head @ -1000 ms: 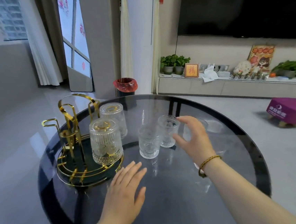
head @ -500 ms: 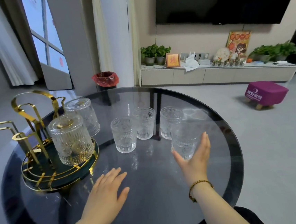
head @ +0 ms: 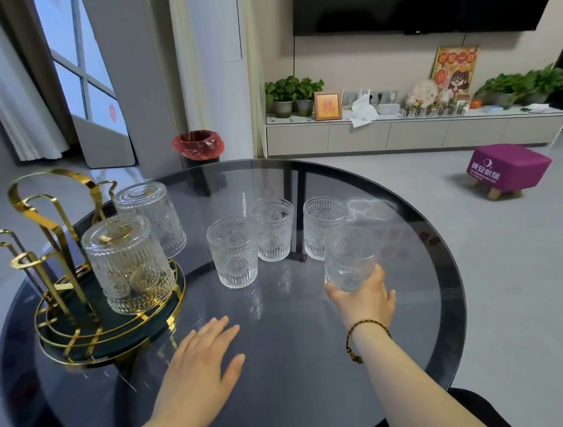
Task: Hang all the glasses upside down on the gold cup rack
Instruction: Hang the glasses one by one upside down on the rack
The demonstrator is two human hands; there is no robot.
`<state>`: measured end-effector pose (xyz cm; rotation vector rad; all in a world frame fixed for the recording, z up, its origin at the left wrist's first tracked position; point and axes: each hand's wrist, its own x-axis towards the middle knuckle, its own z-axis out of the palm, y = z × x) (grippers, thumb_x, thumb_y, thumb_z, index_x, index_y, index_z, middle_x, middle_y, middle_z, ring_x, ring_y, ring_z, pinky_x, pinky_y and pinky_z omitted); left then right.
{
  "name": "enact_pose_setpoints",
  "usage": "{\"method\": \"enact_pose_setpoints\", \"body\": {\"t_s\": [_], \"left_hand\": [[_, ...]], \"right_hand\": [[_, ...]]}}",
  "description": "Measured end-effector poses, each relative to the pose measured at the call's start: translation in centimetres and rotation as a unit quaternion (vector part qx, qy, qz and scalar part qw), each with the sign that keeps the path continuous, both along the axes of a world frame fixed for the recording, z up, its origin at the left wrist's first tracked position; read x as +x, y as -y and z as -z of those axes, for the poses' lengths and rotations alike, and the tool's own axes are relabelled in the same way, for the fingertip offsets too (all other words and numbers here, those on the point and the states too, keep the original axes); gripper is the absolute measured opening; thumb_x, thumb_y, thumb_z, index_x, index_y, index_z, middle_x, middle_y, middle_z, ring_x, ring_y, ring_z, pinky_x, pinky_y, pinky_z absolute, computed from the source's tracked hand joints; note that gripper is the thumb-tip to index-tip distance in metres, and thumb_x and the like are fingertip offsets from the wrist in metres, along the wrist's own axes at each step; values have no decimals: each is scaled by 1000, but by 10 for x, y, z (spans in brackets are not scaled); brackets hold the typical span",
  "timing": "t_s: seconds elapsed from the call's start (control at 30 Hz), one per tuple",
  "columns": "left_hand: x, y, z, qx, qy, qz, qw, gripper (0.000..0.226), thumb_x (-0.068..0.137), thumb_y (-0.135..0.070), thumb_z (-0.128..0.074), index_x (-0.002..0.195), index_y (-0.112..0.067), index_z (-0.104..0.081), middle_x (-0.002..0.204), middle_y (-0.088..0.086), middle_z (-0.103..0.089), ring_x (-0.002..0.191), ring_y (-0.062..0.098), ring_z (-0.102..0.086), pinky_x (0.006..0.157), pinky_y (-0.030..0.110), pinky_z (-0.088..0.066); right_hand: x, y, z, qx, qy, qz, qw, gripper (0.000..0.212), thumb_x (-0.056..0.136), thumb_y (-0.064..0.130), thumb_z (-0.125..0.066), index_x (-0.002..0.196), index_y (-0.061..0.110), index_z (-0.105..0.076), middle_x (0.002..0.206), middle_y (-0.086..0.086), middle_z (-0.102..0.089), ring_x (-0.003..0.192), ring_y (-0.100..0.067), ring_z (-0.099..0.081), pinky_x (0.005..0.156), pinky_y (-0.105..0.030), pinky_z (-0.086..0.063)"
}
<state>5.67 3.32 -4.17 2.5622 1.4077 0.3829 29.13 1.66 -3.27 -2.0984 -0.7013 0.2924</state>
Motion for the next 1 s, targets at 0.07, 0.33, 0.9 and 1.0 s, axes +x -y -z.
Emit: {"method": "enact_pose_setpoints", "body": {"t_s": [0.07, 0.33, 0.9, 1.0], "left_hand": [[0, 0, -1, -3, 2, -1, 1000, 46, 93, -42, -35, 137, -32, -24, 150, -12, -18, 137, 4, -10, 112, 24, -2], [-3, 5, -11, -27, 34, 3, 999, 44, 93, -39, -40, 135, -32, -28, 148, -13, -21, 136, 2, -13, 111, 22, -4], [-93, -8, -113, 246, 240, -120, 931, 48, 80, -32, -35, 114, -5, -56, 121, 16, -58, 118, 16, -38, 93, 44, -31], [-104, -24, -116, 250, 208, -138, 936, 55, 81, -37, -34, 123, -5, -48, 130, 17, -51, 124, 15, -30, 98, 45, -25]], "right_hand": [[0, 1, 0, 5, -4, -2, 1000, 86, 64, 38, -71, 129, 8, -23, 126, -12, -54, 127, -23, -36, 114, -34, -2], [-3, 14, -10, 143, -79, -91, 982, 78, 64, 23, -73, 128, 25, -28, 122, 10, -36, 116, -10, -35, 101, -28, -30], [-53, -32, -140, 210, 31, -293, 932, 64, 62, 20, -76, 113, 22, -36, 92, 24, -38, 77, 13, -50, 53, 2, -38], [-64, -54, -168, 191, 47, -311, 930, 69, 63, 22, -76, 120, 20, -36, 103, 10, -45, 82, 6, -48, 55, 2, -37]]}}
